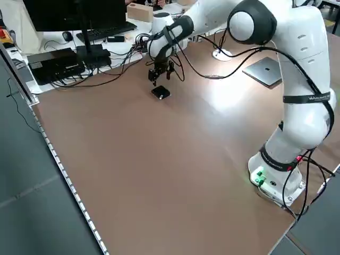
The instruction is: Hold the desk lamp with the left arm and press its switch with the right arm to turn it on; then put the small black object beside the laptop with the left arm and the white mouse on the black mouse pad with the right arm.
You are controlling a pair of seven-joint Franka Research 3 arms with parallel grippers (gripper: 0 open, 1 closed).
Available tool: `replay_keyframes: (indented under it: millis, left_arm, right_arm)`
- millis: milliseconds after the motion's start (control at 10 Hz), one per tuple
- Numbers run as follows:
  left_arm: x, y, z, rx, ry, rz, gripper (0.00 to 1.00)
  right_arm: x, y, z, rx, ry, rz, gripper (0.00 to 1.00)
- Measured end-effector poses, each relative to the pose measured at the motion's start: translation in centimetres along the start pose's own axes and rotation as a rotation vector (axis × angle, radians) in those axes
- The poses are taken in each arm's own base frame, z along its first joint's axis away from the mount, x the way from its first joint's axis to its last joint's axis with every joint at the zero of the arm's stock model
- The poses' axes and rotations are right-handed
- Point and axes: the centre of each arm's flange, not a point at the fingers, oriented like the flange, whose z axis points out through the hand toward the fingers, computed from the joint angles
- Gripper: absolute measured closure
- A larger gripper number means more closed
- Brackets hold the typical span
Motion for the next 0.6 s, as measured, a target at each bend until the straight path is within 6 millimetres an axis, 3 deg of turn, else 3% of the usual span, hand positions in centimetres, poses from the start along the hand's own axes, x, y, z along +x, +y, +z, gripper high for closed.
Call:
replay_keyframes:
  millis: [200,400,600]
  left_arm:
    - [0.5,-0.2,1.3,-0.005,-0.006,-0.026,0.00]
    - [0.3,-1.9,2.0,0.005,-0.016,-0.050,0.00]
    - [0.1,-1.9,3.1,0.004,-0.032,-0.051,0.00]
  right_arm:
    - [0.3,1.0,0.6,-0.007,0.006,-0.011,0.00]
    - [0.4,1.0,0.7,-0.007,0.007,-0.013,0.00]
    - [0.5,0.9,0.6,-0.007,0.008,-0.015,0.02]
